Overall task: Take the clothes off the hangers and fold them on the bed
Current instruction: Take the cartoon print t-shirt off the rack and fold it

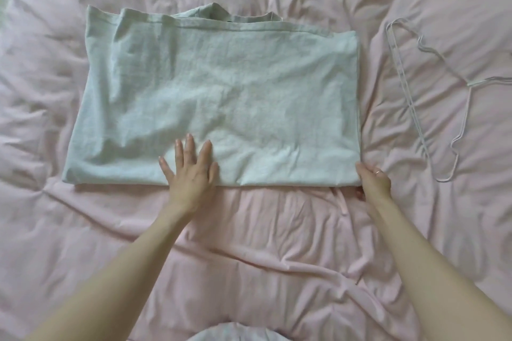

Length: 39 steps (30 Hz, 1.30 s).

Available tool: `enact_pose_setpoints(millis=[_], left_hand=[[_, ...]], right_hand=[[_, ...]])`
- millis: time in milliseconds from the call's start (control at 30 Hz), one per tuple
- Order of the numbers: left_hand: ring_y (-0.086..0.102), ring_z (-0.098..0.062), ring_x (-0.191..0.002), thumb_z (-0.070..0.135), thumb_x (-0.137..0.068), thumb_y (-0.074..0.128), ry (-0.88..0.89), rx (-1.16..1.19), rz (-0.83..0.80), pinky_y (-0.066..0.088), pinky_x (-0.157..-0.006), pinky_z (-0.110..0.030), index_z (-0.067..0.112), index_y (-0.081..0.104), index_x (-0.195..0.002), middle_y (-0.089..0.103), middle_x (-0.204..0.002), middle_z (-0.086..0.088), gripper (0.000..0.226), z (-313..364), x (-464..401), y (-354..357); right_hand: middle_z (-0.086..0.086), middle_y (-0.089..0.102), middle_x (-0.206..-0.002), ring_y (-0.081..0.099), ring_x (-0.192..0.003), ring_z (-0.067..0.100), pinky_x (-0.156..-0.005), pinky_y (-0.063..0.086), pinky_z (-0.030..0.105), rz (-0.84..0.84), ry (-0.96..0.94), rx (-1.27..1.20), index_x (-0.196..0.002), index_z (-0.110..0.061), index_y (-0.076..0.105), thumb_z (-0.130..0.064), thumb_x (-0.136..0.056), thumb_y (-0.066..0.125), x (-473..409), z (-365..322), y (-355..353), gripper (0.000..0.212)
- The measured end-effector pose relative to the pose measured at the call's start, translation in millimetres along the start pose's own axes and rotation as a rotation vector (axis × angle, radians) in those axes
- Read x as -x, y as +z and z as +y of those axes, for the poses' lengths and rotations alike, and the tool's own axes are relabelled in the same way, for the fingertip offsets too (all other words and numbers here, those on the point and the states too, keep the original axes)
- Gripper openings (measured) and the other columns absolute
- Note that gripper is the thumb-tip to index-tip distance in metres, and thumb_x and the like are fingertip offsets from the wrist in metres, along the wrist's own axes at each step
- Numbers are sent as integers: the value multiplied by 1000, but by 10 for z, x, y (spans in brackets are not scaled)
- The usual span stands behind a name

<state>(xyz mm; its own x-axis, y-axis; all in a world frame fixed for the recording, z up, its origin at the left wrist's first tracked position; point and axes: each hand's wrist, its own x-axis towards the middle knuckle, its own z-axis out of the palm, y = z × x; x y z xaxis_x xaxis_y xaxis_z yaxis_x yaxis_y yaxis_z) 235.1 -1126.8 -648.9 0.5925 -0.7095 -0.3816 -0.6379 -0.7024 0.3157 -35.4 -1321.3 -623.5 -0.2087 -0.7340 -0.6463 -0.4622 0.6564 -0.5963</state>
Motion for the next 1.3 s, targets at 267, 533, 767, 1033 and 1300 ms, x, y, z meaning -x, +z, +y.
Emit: enact_pose_setpoints(millis=[267, 533, 767, 1033, 1300], left_hand=[[-16, -23, -144, 41, -99, 26, -60, -92, -66, -10, -110, -59, 34, 11, -149, -12, -158, -2, 53, 65, -14, 21], [-24, -20, -142, 40, -100, 21, 65, -217, -113, -15, -109, -58, 33, -2, -150, -16, -157, 3, 56, 125, 94, 31], [-14, -25, -145, 39, -100, 24, 72, -215, -114, -8, -111, -57, 34, 5, -150, -8, -159, -1, 54, -1, 229, -156], [-14, -24, -145, 39, -101, 19, -36, -197, -125, -10, -111, -54, 32, 12, -150, -4, -159, 3, 50, -920, 291, -632], [51, -13, -121, 10, -99, 42, -149, 949, 80, 35, -105, -23, 9, 54, -126, 57, -128, -9, 30, -1651, 302, -970]], right_hand=[[7, 59, -87, 57, -83, 23, -80, 47, 38, -116, 155, -143, -77, -12, 54, -12, -87, 64, -147, 4, -153, 14], [8, 60, -95, 59, -85, 23, -86, 48, 38, -219, 498, -832, -97, -7, 55, -29, -89, 62, 206, -39, 71, 25], [11, 57, -120, 56, -112, 28, -98, 46, 41, 94, 64, -435, -127, 2, 48, -24, -96, 51, 506, -322, 514, 41], [27, 61, -117, 60, -106, 26, -79, 39, 21, 10, -718, -26, -114, 13, 59, -14, -95, 51, 1482, -848, 1520, 34], [25, 48, -136, 48, -125, 40, -102, 30, 28, -376, -1165, 286, -129, 4, 52, -2, -85, 46, 2446, -777, 2895, 45]])
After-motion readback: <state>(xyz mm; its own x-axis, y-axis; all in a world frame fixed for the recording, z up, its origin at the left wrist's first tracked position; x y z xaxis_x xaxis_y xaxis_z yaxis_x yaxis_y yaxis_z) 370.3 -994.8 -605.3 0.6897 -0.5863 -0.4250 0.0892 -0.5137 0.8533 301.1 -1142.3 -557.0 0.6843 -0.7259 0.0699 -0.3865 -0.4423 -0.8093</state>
